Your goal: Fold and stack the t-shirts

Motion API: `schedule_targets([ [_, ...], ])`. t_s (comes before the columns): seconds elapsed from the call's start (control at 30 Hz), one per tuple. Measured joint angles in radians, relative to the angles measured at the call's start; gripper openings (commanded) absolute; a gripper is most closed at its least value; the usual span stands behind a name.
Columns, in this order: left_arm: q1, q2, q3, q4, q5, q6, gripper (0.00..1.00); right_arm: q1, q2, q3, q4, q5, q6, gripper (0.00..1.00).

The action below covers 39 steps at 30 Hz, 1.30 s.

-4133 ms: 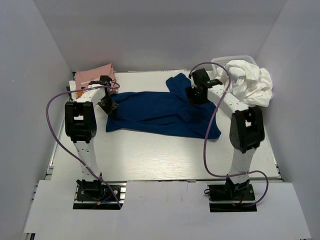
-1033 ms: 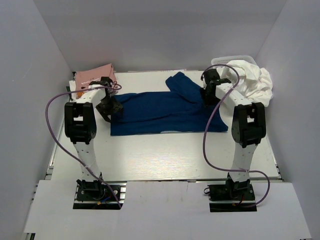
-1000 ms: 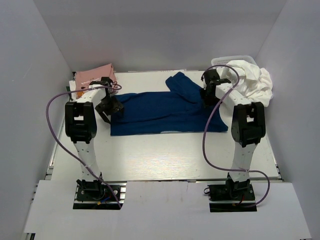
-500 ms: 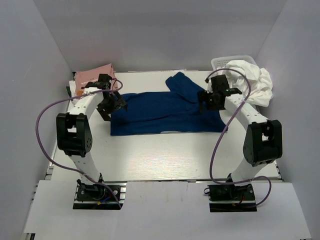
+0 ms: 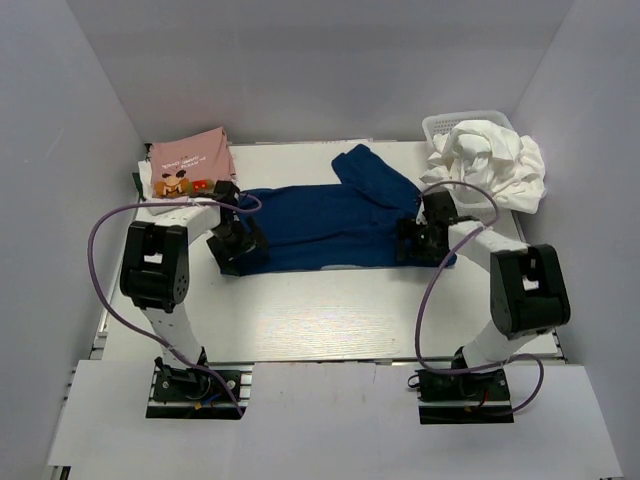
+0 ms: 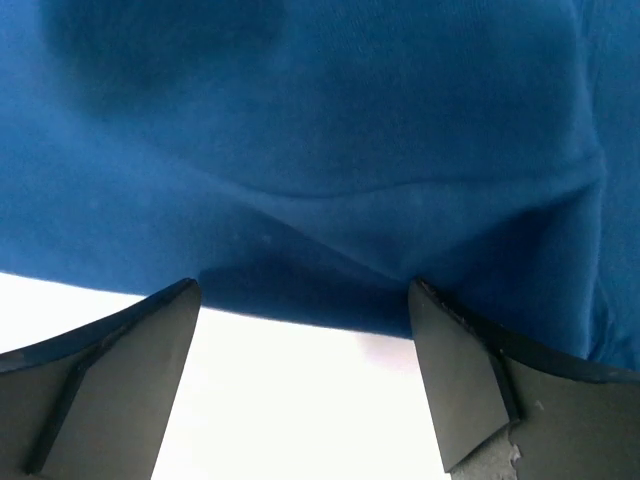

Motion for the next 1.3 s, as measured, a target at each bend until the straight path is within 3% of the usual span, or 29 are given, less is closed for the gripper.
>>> schedule_targets([
  [0.27,-0.002,-0.138,-0.198,-0.037,0.007,0.001,1.00,0.012,-0.358,-0.309,-0.105,-0.064,0.138,0.90],
  [0.37,-0.012,-0.181,-0.241,-0.108,0.001,0.006,1.00,0.042,-0.466,-0.311,-0.247,-0.064,0.174,0.90],
  [0.47,-0.018,-0.193,-0.164,-0.195,-0.029,0.016,1.00,0.075,-0.506,-0.160,-0.401,-0.057,0.181,0.90],
  [0.6,-0.019,-0.195,0.082,-0.240,-0.081,0.033,1.00,0.132,-0.411,0.196,-0.420,-0.030,0.152,0.90],
  [0.73,-0.008,-0.196,0.242,-0.224,-0.121,0.050,1.00,0.185,-0.246,0.412,-0.370,0.012,0.123,0.90],
  [1.03,0.002,-0.119,0.345,-0.247,-0.203,0.060,1.00,0.201,0.248,0.644,-0.374,0.205,0.182,0.89],
  [1.3,0.002,-0.059,0.356,-0.262,-0.201,0.077,1.00,0.219,0.426,0.723,-0.372,0.220,0.194,0.75],
])
